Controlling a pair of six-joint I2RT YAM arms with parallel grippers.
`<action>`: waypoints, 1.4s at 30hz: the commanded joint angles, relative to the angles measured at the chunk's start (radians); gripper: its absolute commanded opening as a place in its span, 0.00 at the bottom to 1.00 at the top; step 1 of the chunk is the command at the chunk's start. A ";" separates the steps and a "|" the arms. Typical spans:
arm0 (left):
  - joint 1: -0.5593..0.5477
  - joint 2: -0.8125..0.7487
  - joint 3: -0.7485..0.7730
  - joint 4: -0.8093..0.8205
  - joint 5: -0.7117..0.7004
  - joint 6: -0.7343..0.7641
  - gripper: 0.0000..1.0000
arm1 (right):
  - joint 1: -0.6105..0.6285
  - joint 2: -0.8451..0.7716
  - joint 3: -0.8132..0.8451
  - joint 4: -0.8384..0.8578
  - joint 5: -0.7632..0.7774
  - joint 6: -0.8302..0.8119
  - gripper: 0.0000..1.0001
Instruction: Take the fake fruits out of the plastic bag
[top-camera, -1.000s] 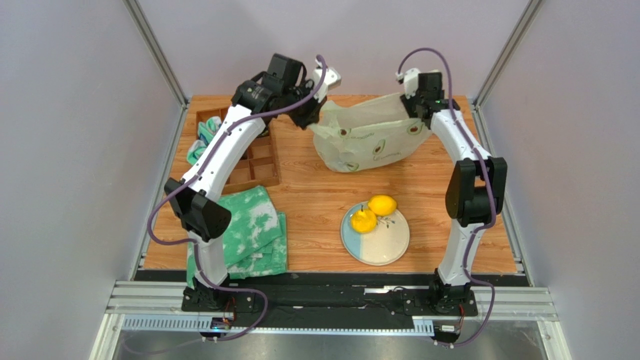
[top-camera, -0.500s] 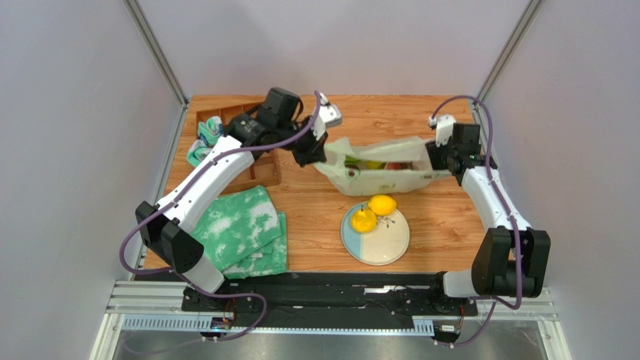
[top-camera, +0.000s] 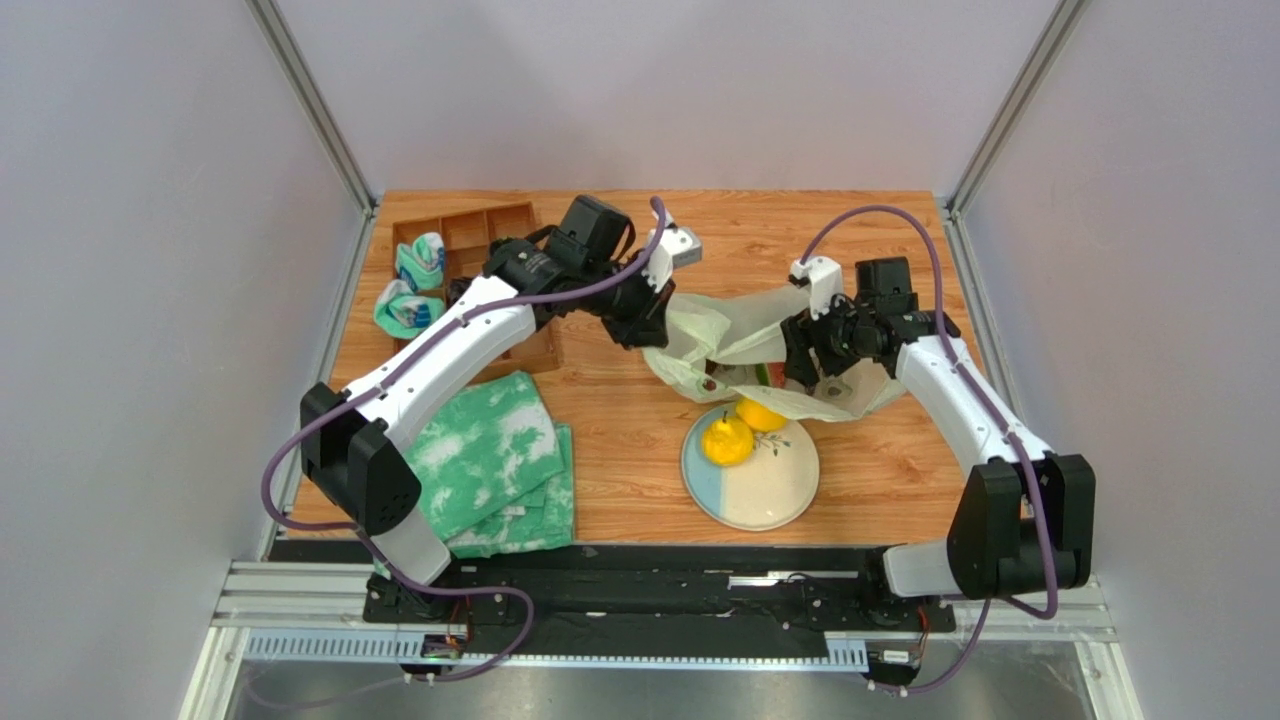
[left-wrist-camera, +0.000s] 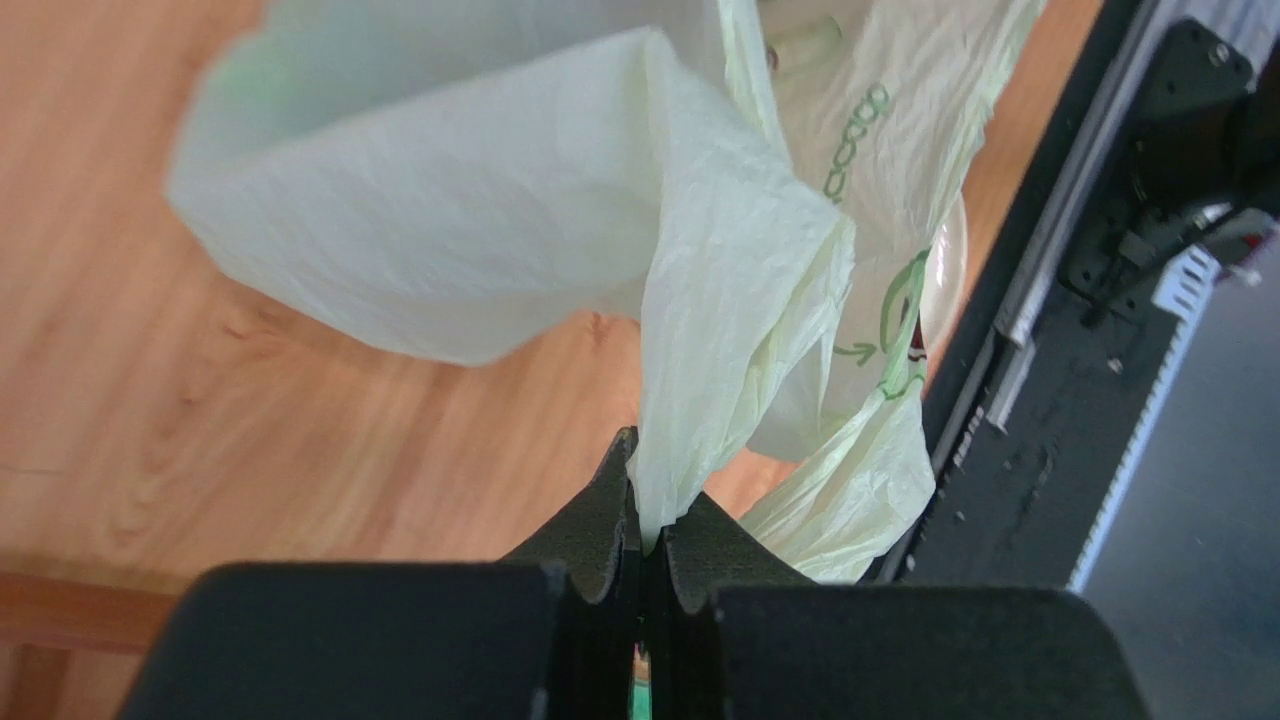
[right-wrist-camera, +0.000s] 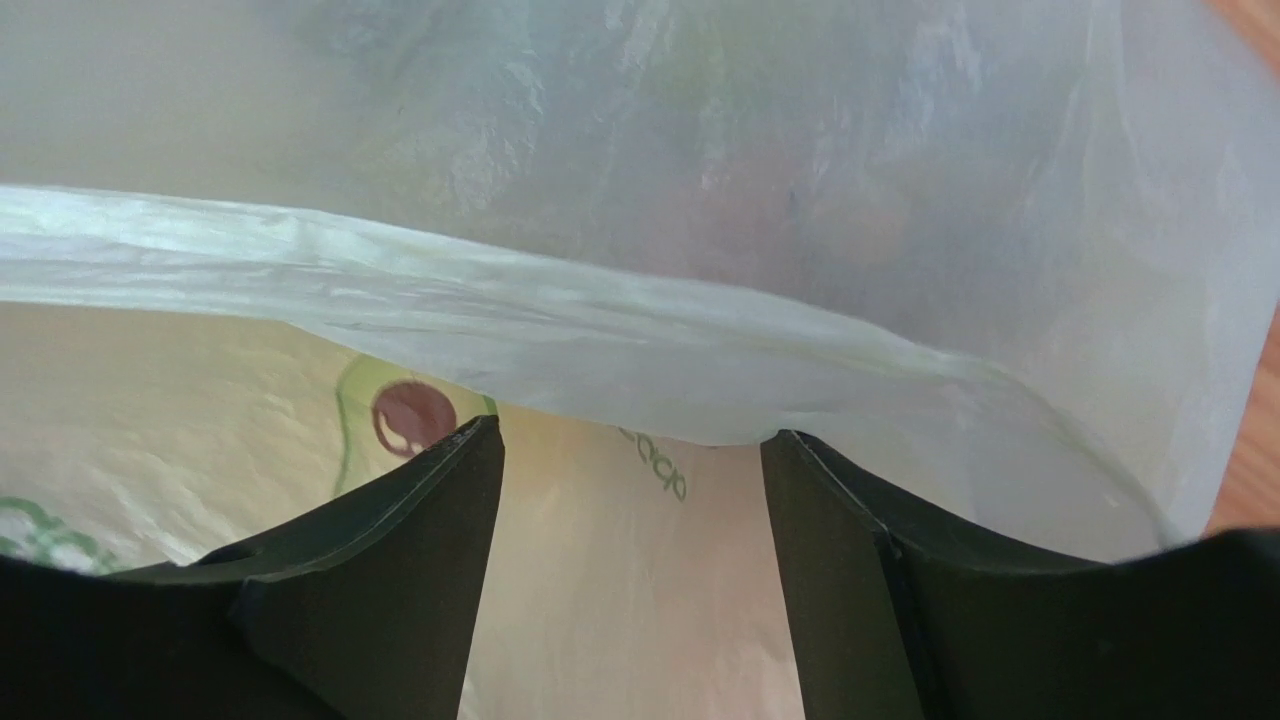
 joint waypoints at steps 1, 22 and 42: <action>0.002 -0.003 0.127 0.056 -0.095 -0.014 0.00 | 0.058 0.094 0.109 0.090 -0.003 0.012 0.68; -0.010 -0.045 0.041 0.076 -0.135 -0.029 0.00 | 0.075 0.142 0.140 0.138 0.234 0.224 0.64; -0.024 -0.134 -0.244 0.047 -0.116 0.040 0.00 | 0.232 0.220 0.197 -0.002 0.152 0.287 0.62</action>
